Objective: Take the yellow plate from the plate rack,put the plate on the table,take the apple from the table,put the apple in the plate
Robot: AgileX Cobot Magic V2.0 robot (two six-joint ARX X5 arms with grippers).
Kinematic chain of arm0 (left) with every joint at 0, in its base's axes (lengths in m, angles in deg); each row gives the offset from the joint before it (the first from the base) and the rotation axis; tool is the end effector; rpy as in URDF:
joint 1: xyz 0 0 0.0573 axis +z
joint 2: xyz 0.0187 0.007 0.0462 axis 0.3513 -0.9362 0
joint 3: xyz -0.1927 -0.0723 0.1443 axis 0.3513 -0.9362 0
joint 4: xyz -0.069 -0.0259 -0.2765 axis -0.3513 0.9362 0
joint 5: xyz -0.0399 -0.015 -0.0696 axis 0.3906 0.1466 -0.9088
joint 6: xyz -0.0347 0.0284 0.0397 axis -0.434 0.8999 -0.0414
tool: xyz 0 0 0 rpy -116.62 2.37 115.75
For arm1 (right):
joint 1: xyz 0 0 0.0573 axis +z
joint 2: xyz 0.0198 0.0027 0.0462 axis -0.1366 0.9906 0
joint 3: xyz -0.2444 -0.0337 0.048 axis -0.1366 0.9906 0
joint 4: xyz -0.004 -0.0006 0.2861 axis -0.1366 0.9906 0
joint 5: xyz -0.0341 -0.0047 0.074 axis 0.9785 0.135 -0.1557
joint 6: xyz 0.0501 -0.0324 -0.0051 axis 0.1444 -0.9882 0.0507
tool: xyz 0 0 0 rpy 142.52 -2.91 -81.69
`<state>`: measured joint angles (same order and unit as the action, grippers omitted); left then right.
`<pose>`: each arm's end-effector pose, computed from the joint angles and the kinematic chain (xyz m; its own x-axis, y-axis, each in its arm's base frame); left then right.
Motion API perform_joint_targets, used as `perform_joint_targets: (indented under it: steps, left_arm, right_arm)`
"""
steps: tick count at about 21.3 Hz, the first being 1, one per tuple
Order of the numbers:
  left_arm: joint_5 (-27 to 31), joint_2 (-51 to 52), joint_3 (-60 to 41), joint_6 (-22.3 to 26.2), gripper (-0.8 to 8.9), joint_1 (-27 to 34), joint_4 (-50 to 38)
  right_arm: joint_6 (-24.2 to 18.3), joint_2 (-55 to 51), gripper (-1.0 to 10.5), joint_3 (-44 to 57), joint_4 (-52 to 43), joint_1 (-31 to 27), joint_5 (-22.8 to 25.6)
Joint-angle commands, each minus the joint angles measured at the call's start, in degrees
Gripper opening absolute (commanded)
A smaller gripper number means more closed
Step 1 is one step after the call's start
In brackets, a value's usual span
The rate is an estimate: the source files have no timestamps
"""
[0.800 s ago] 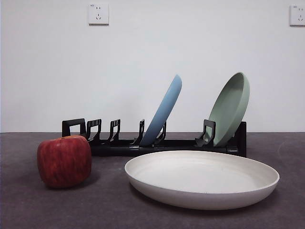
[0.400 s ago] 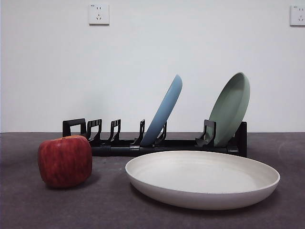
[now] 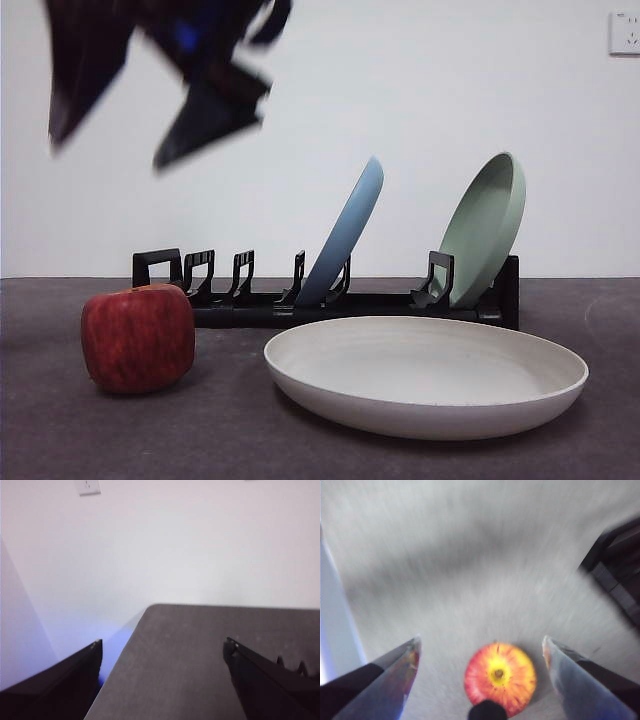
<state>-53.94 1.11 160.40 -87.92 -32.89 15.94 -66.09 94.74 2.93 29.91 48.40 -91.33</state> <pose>0.0715 0.0045 0.4654 0.9386 0.3123 -0.1464 -0.3025 0.9493 0.0860 0.2452 0.3722 0.2339 0.3191 0.6118 -0.7238 -0.8872 0.4613 -0.0012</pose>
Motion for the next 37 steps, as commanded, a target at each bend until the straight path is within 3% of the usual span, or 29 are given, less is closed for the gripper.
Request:
perform_joint_targets:
  steps: [1,6,11,14,15,22,27,30,34,37]
  left_arm:
    - [0.1,1.0,-0.3,0.2,4.04,0.2,2.9]
    - [0.1,1.0,-0.3,0.0,4.04,0.2,6.0]
    - [0.0,1.0,-0.3,0.0,4.04,0.2,6.3]
    - [0.0,1.0,-0.3,0.0,4.04,0.2,6.4]
    - [0.0,1.0,-0.3,0.1,4.04,0.2,6.4]
    - [-1.8,0.8,-0.3,0.2,4.04,0.1,5.6]
    - [-11.7,-1.9,-0.3,0.1,4.04,0.0,-0.5]
    - [-15.9,-4.7,-0.3,0.1,4.04,0.0,-2.8]
    - [-17.4,-8.8,-0.3,0.1,4.04,0.0,-3.7]
    - [-19.0,-11.0,-0.3,0.1,4.04,0.0,-4.0]
  right_arm:
    - [-1.1,4.8,4.5,-0.1,-0.7,-0.2,0.3]
    - [-1.5,10.4,4.8,-0.1,-2.5,-0.3,0.1]
    - [-1.1,14.5,4.4,-0.1,-1.2,-0.3,0.0]
    - [-1.1,14.6,0.6,-0.1,-0.8,-0.2,-0.1]
    - [-1.1,14.6,-0.2,-0.1,-0.8,-0.2,-0.2]
    - [-1.1,11.0,-0.1,-0.1,0.8,-0.3,0.1]
    - [-1.4,-2.8,-0.1,-0.1,6.8,-2.3,0.4]
    - [-1.4,-12.3,-0.1,-0.1,12.9,-5.6,0.4]
    - [-0.2,-21.5,-0.1,-0.1,23.6,-12.1,0.5]
    - [3.0,-23.1,-0.1,0.2,31.6,-16.0,4.7]
